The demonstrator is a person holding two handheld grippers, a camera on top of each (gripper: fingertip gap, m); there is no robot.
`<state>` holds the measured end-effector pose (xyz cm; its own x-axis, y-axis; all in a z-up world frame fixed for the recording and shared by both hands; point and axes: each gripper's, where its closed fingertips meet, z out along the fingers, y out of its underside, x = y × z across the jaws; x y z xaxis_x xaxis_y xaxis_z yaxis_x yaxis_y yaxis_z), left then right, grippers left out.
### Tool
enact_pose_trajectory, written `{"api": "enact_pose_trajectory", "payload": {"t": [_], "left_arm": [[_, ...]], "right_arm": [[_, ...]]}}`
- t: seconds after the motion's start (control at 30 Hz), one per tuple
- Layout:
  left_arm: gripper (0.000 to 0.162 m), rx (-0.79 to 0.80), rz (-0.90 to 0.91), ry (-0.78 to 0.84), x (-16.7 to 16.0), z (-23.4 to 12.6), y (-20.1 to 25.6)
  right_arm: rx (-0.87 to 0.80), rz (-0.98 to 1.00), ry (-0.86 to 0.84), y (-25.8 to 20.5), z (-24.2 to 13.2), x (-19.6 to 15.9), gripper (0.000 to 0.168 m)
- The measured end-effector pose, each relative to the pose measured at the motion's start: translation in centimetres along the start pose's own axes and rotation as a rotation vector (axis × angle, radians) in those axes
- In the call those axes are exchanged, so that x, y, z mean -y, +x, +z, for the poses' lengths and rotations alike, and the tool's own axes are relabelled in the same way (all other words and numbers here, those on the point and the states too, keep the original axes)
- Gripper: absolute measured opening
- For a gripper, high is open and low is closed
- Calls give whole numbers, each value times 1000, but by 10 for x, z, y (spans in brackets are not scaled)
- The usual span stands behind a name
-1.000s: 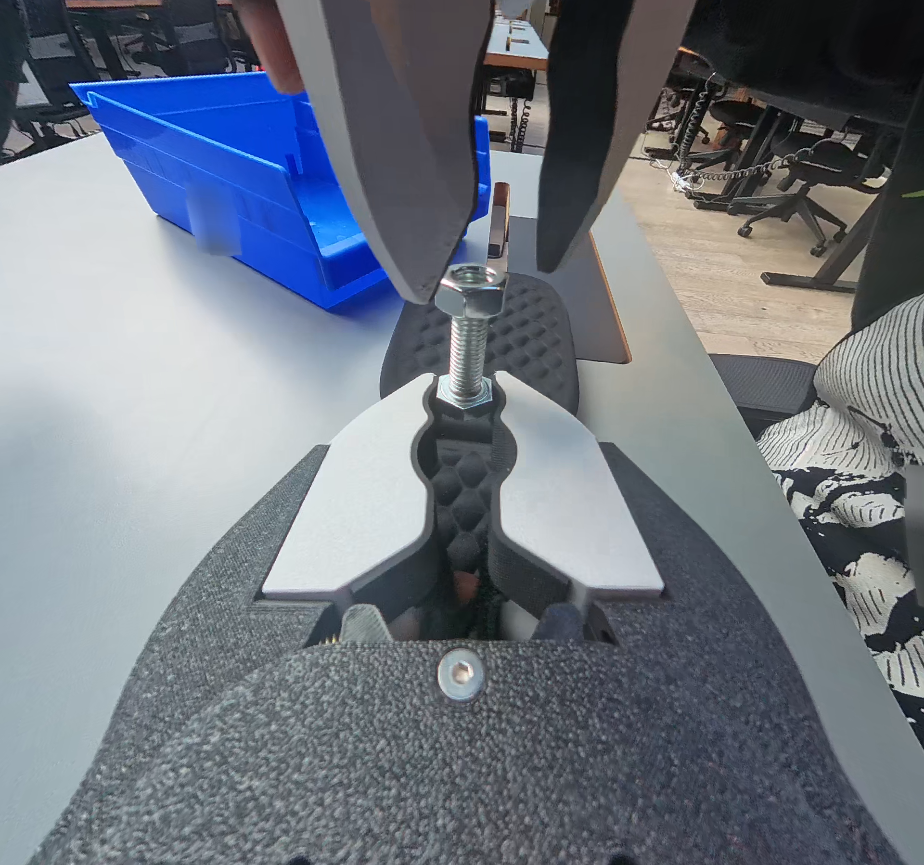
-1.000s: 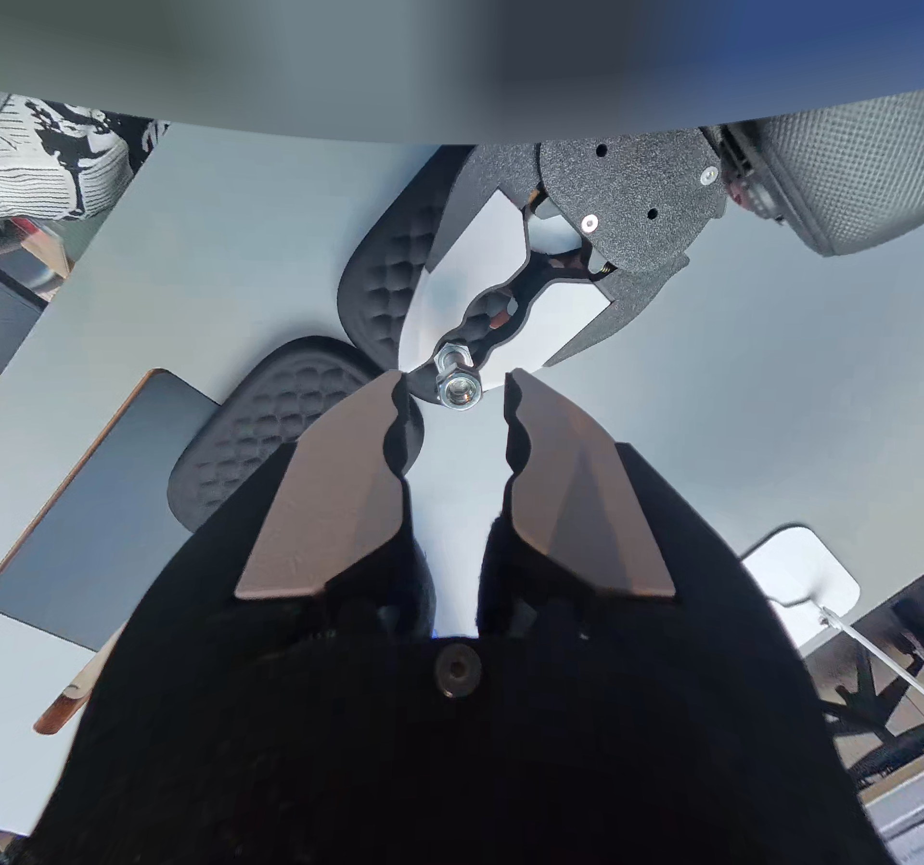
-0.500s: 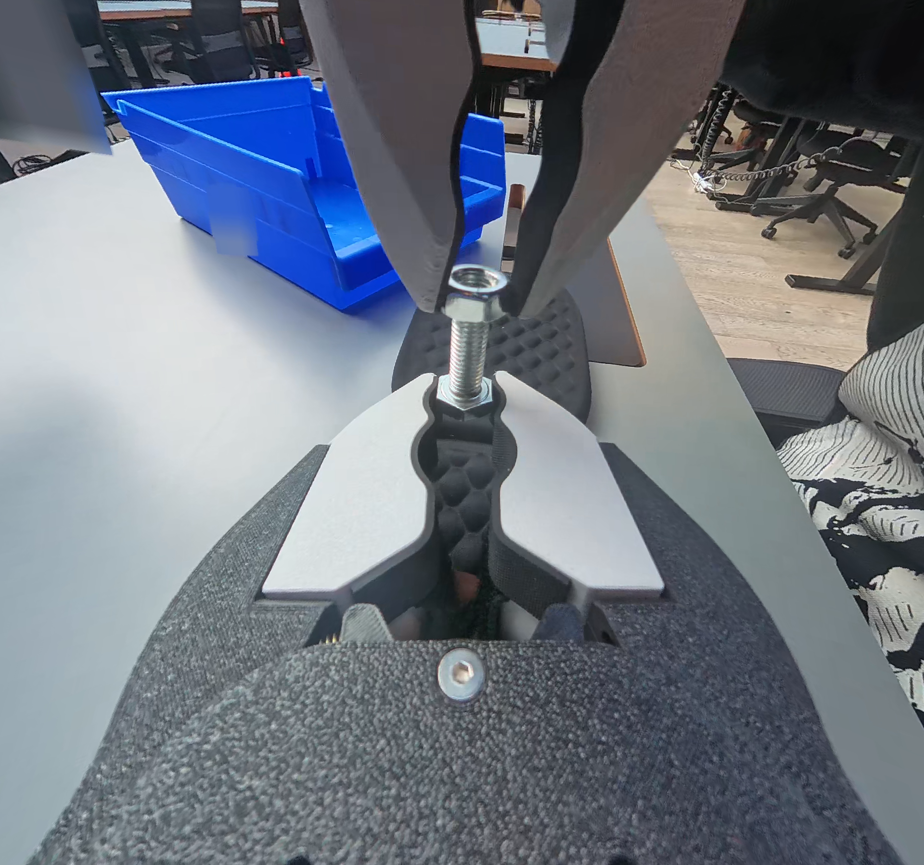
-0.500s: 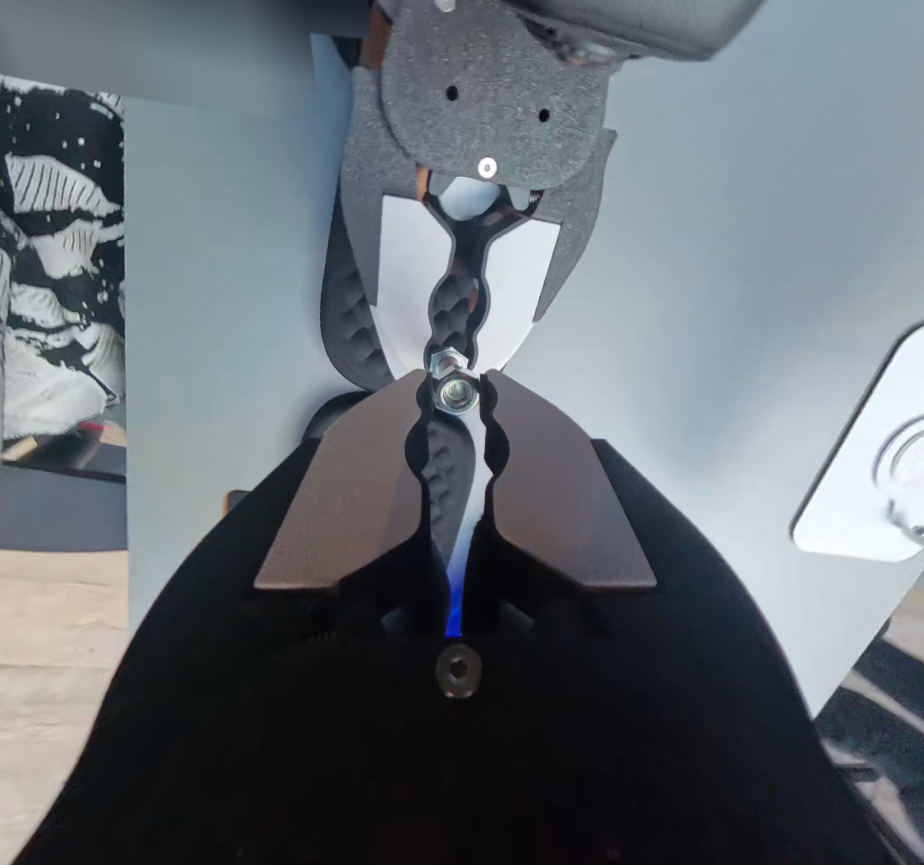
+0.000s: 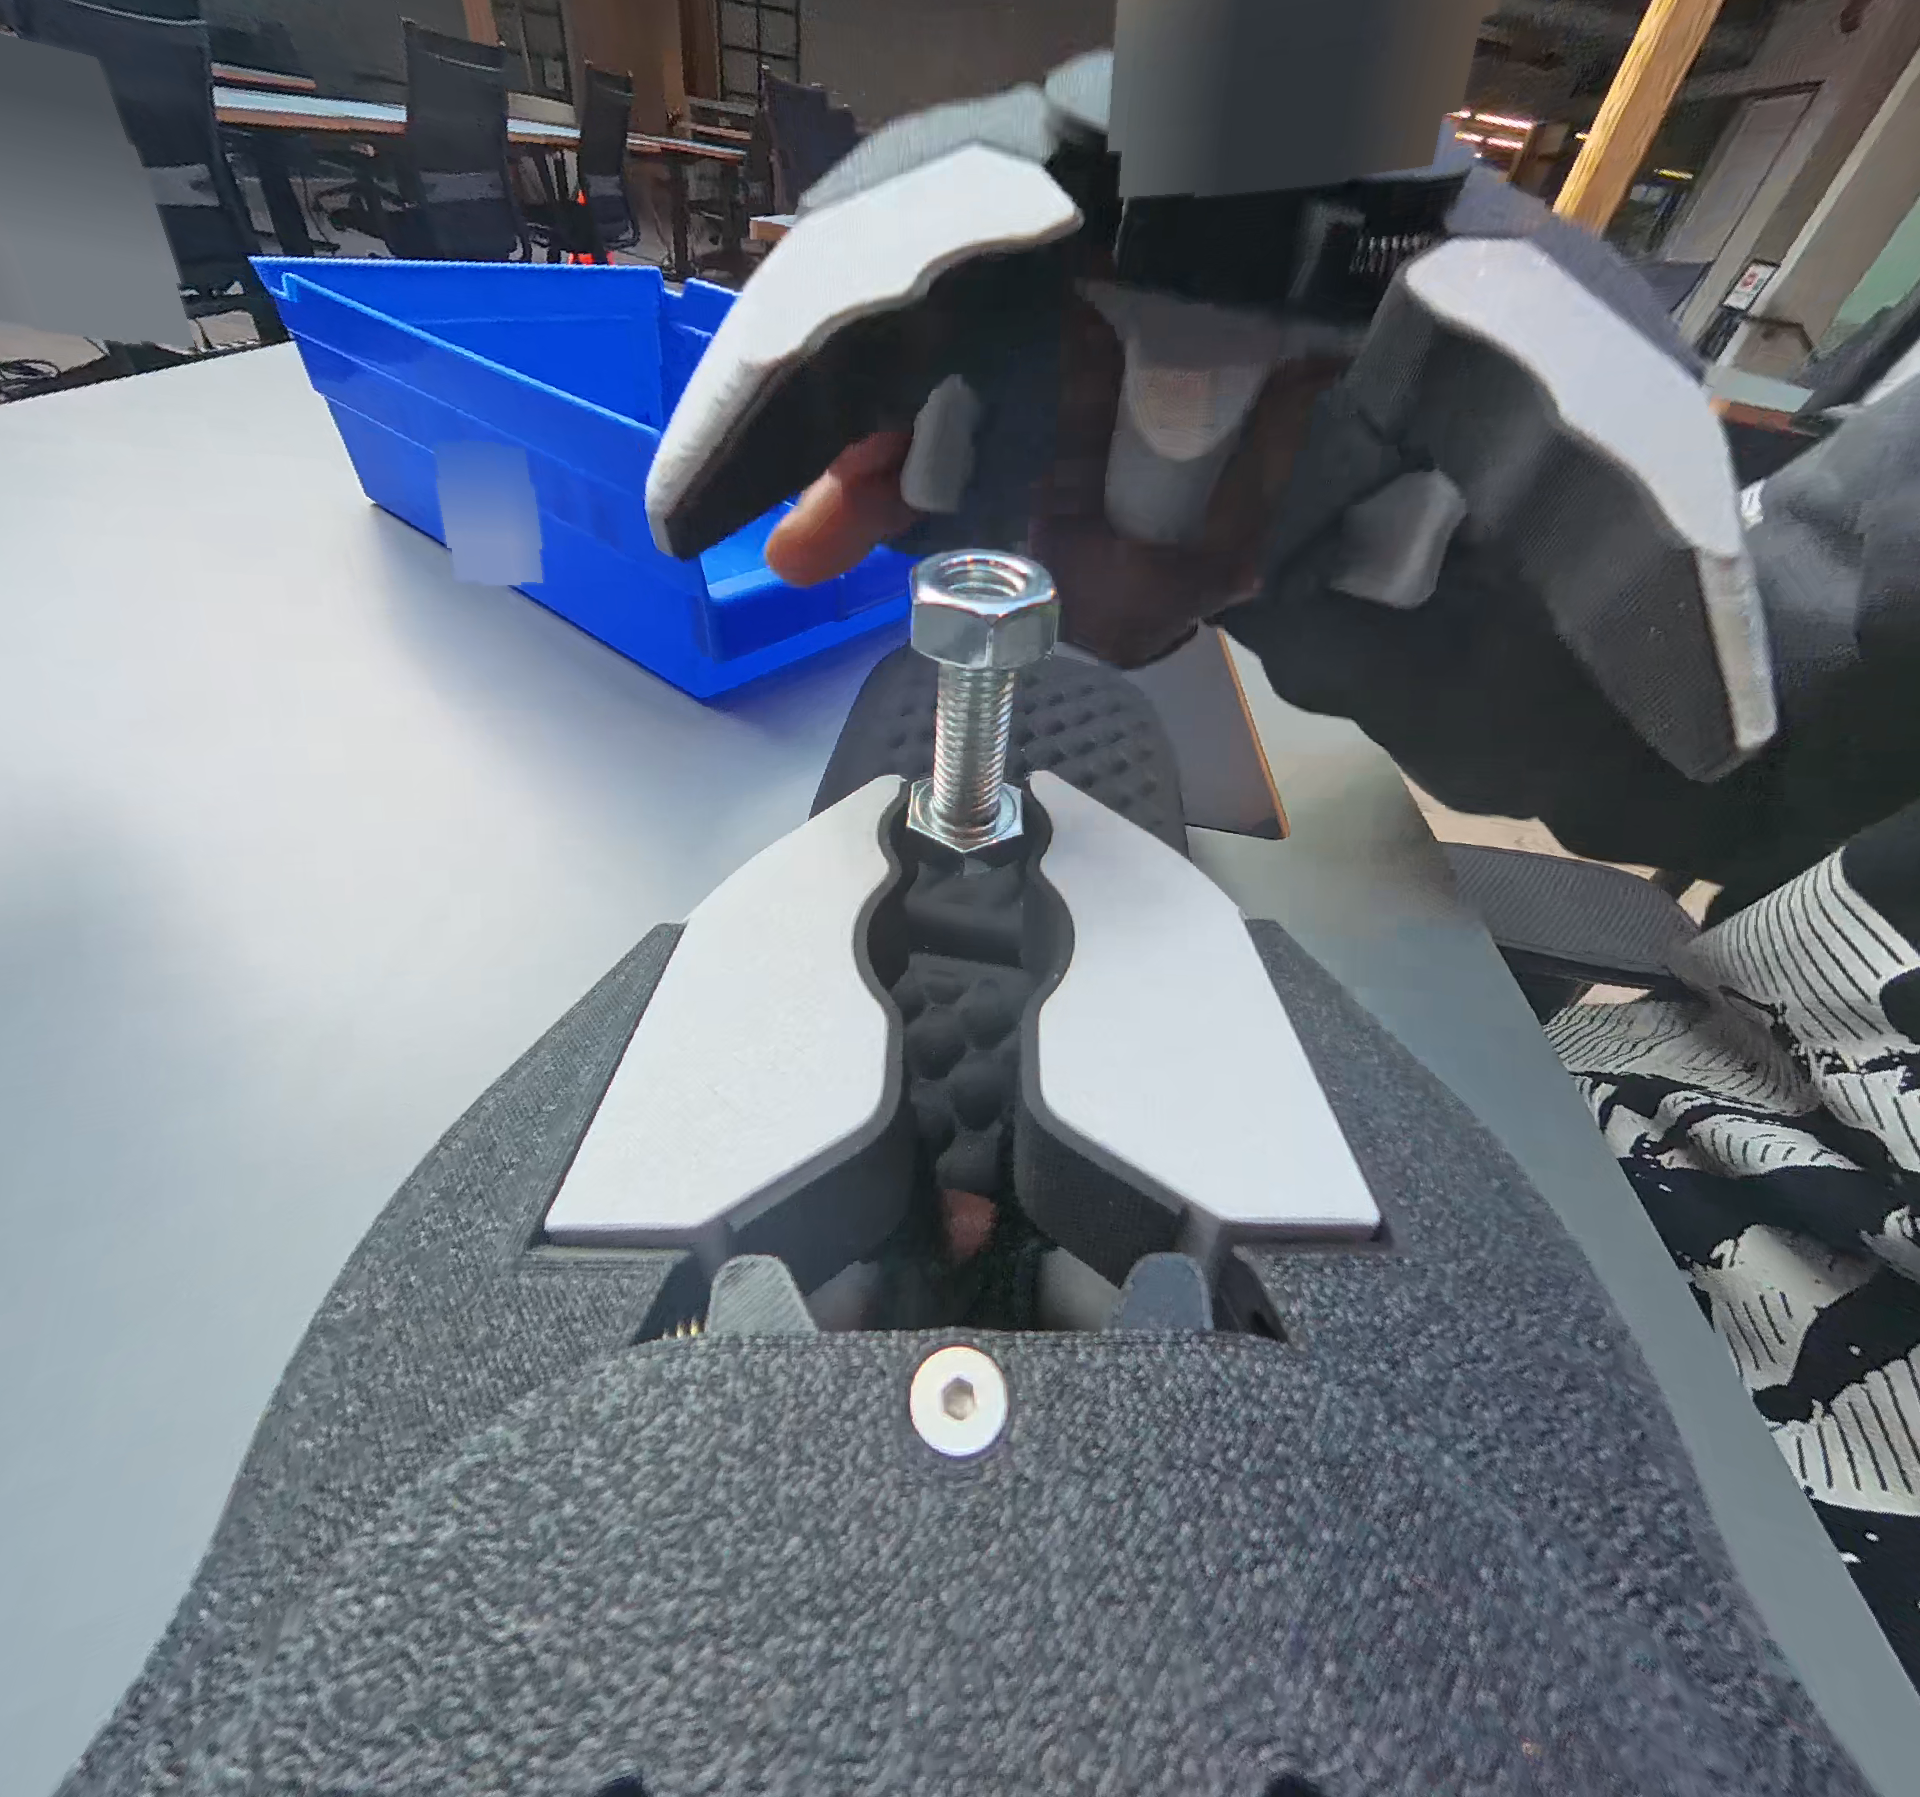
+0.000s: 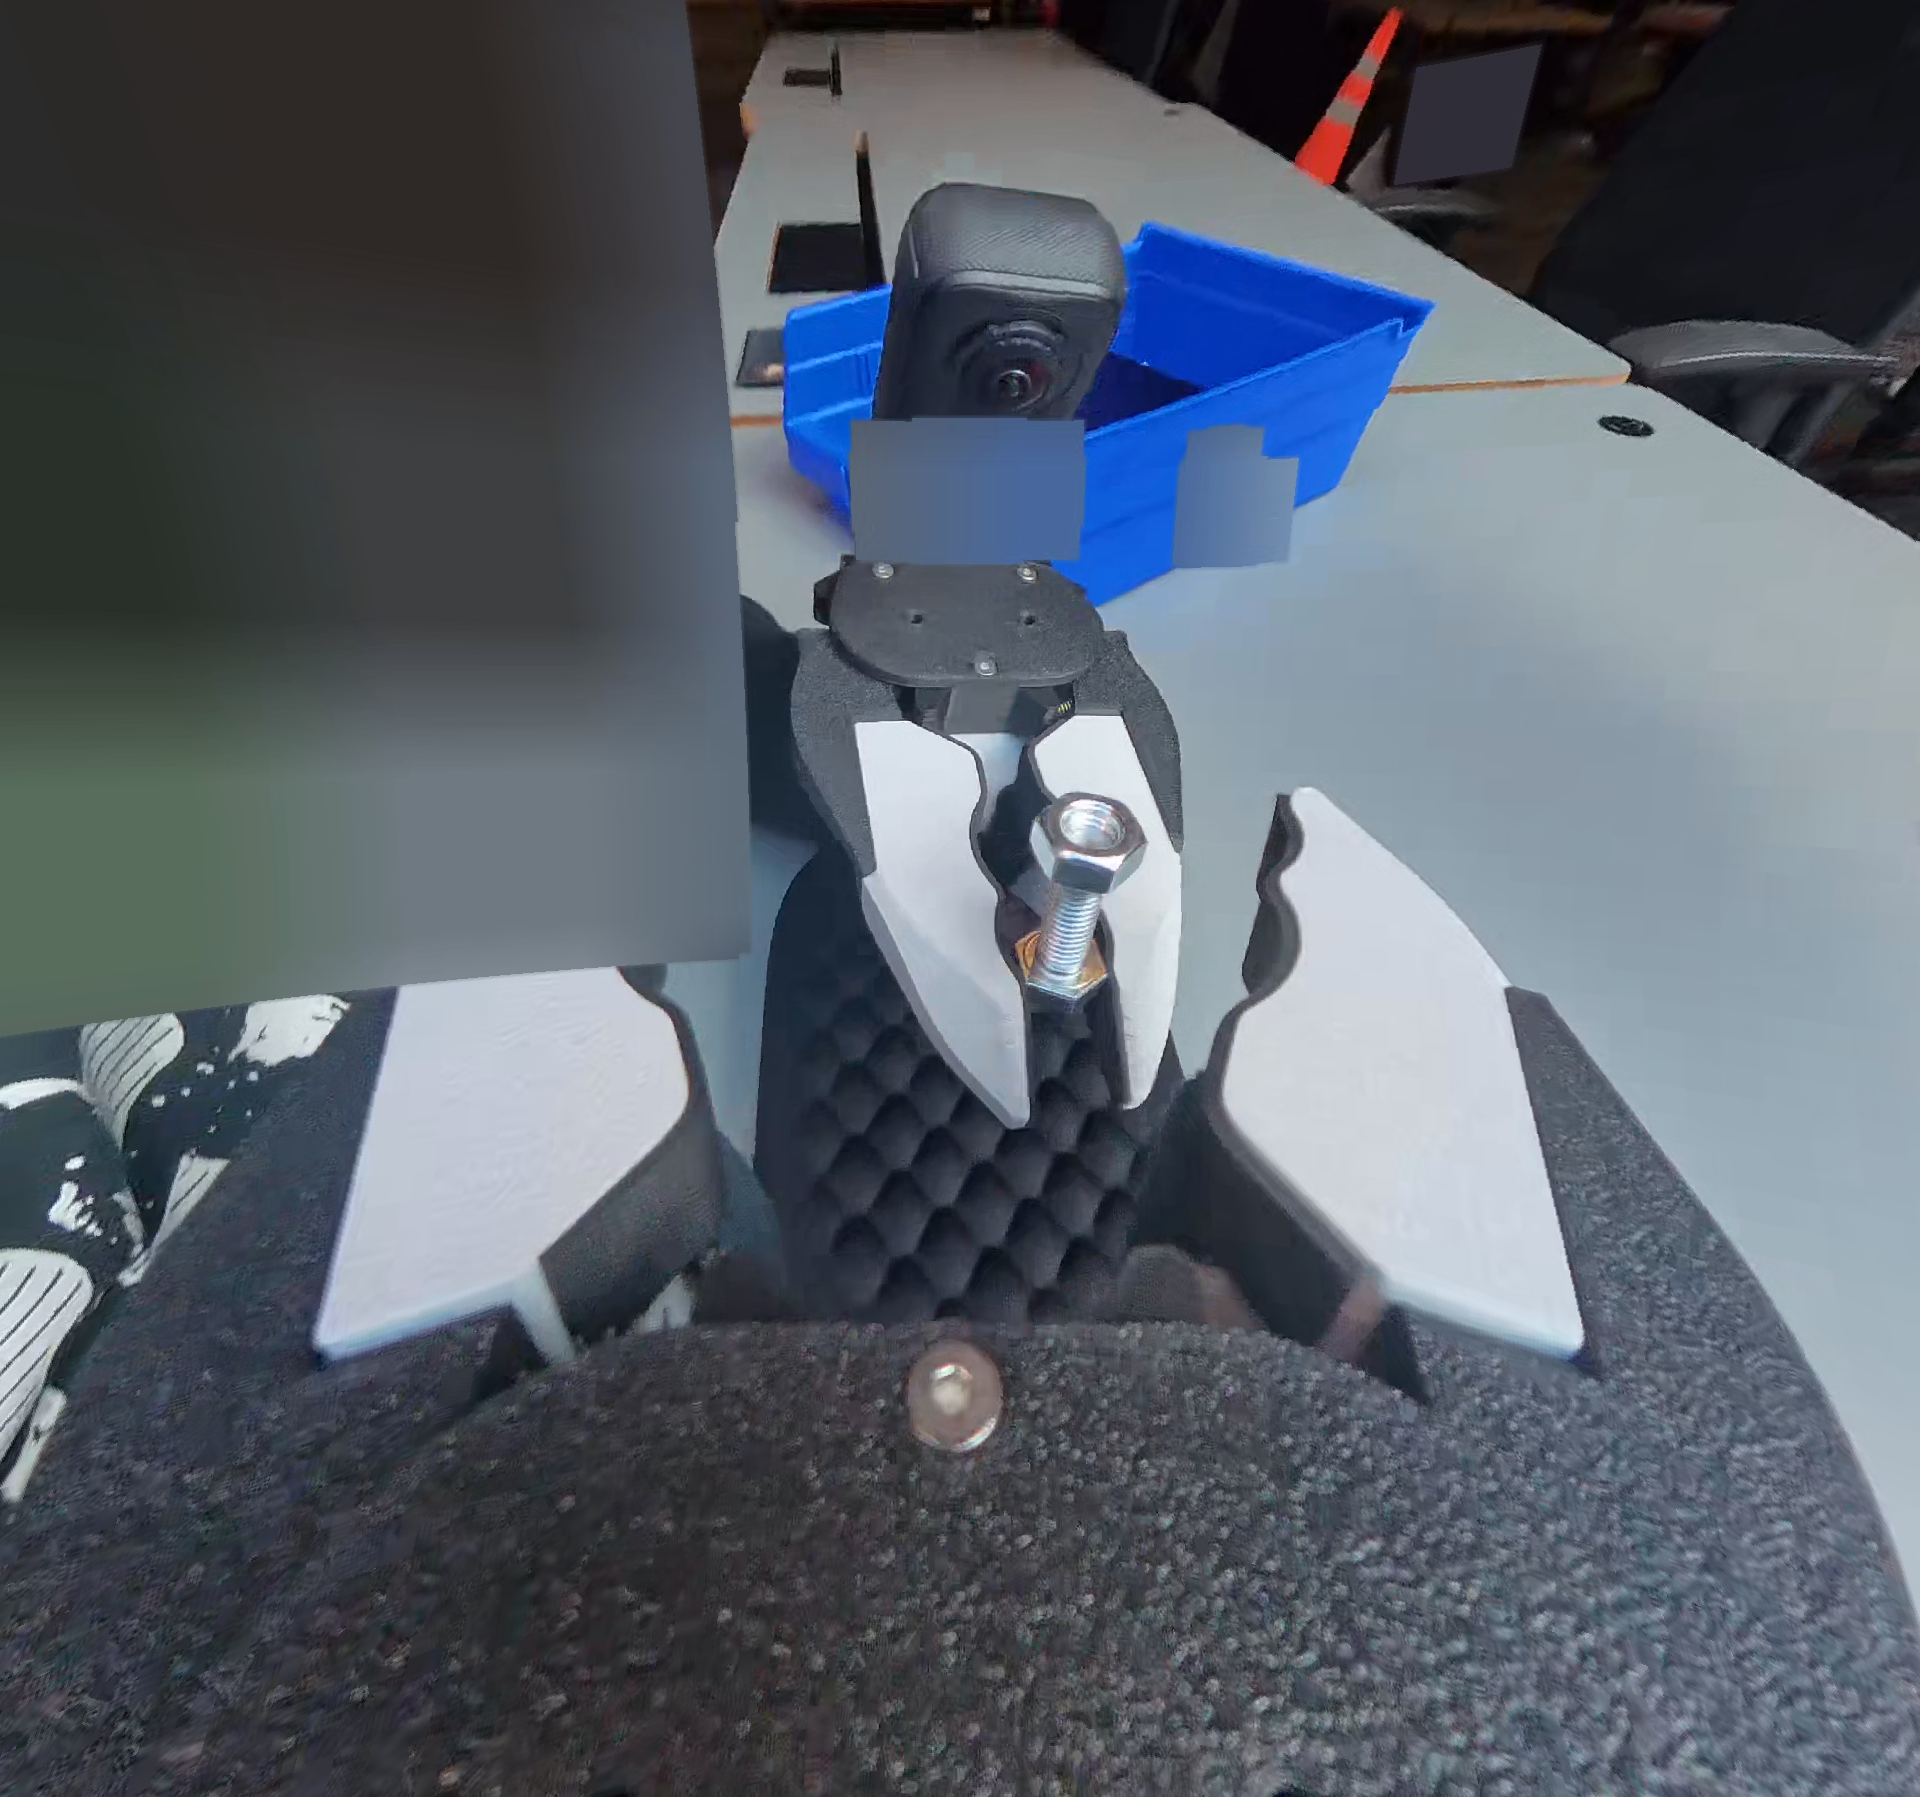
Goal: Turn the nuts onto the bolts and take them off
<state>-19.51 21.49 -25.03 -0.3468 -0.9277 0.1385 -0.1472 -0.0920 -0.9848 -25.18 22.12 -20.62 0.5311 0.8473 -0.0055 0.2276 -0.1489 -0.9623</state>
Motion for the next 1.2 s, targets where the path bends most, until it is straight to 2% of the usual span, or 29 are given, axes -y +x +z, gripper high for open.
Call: {"api": "enact_pose_trajectory", "payload": {"t": [0.23,0.57,0.63,0.73,0.8,0.87,0.97,1.03,1.2], "left_arm": [[17,-6,6,-39,-5,3,1],[18,11,-4,-38,-5,3,-2],[18,12,-5,-35,-5,3,-2],[18,10,-7,-37,-5,3,-2],[18,11,-1,-40,-5,3,-1],[18,9,7,-45,-6,4,0],[18,6,16,-53,-7,4,1],[18,6,25,-59,-8,5,2],[17,-2,40,-82,-11,7,4]], "right_arm": [[21,50,89,-10,11,-6,106],[-28,92,137,-16,-12,-11,96],[-19,96,153,-22,-18,-11,88],[-22,78,187,-28,-27,-11,63],[-48,58,219,-26,-33,-9,55],[-97,63,249,-16,-36,-7,61],[-116,100,256,-4,-29,-7,92],[-93,98,246,-3,-19,-7,97],[-38,66,209,-5,5,-6,97]]}}
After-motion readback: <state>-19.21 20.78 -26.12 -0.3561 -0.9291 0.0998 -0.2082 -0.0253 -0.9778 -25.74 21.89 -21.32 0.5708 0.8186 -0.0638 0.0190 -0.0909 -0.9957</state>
